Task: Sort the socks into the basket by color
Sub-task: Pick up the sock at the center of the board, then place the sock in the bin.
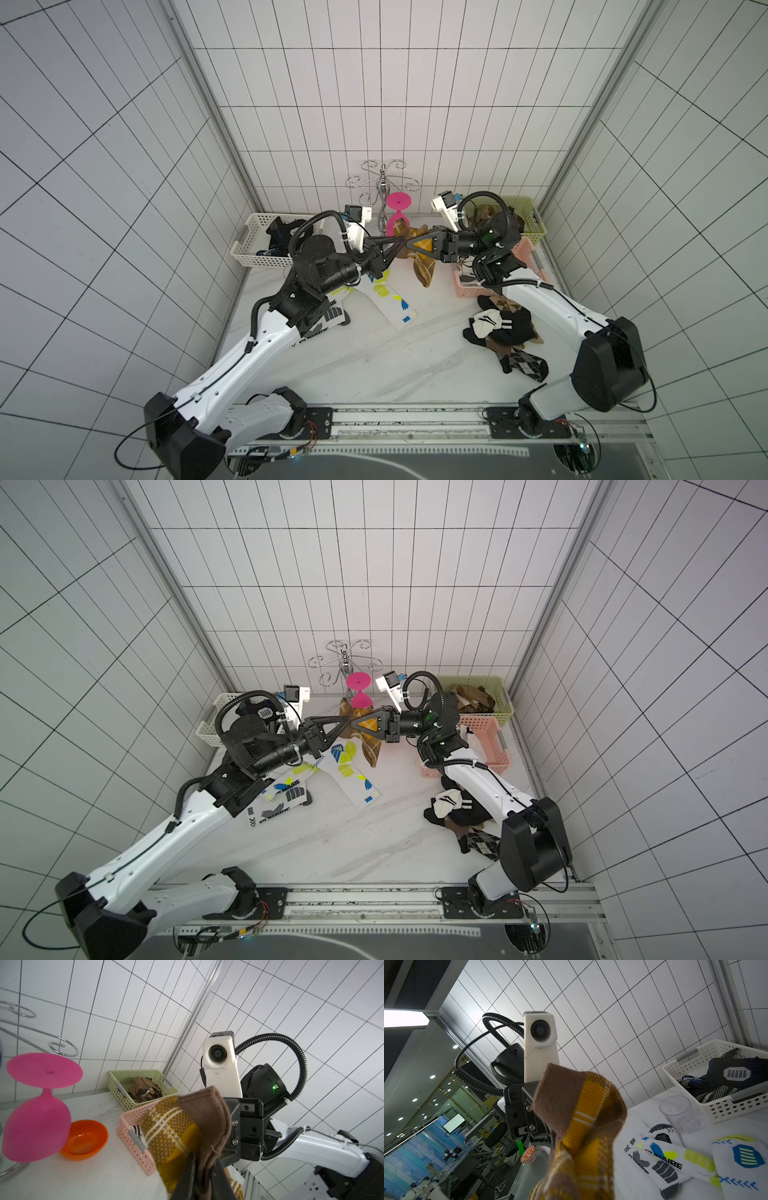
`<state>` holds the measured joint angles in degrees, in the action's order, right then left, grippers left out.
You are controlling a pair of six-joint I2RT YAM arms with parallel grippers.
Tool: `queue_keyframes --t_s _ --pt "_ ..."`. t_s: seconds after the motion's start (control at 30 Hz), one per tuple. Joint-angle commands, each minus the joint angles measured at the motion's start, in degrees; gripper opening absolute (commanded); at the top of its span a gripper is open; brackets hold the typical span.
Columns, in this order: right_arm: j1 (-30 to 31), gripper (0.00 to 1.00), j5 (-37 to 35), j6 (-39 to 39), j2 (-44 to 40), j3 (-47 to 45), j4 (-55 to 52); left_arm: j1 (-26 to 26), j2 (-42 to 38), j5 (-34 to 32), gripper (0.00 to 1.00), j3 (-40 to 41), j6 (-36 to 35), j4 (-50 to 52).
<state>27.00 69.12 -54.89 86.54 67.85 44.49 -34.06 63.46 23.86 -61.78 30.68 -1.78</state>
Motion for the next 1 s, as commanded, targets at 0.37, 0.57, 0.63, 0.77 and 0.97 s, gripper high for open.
queue_keyframes --t_s 0.37,0.57,0.63,0.77,0.97 --pt "-11.05 0.0 -9.86 22.18 -0.05 5.93 -30.07 3.39 -4.56 -6.13 0.63 2.14 -0.94 7.59" --pt "-16.93 0.0 -26.17 33.22 3.98 14.67 -43.44 4.03 -4.44 -6.61 0.63 2.98 -2.89 11.03" --pt "-18.13 0.0 -33.87 36.21 5.89 16.85 -45.51 4.08 -4.31 -6.63 0.63 3.19 -3.67 11.93" --pt "-20.26 0.0 -48.32 40.59 10.25 19.82 -44.03 4.34 -4.5 -6.66 0.63 3.85 -4.8 12.78" --pt "-23.6 0.0 -60.98 44.43 18.15 23.14 -34.21 4.98 -5.01 -6.3 0.63 5.15 -5.34 13.29"
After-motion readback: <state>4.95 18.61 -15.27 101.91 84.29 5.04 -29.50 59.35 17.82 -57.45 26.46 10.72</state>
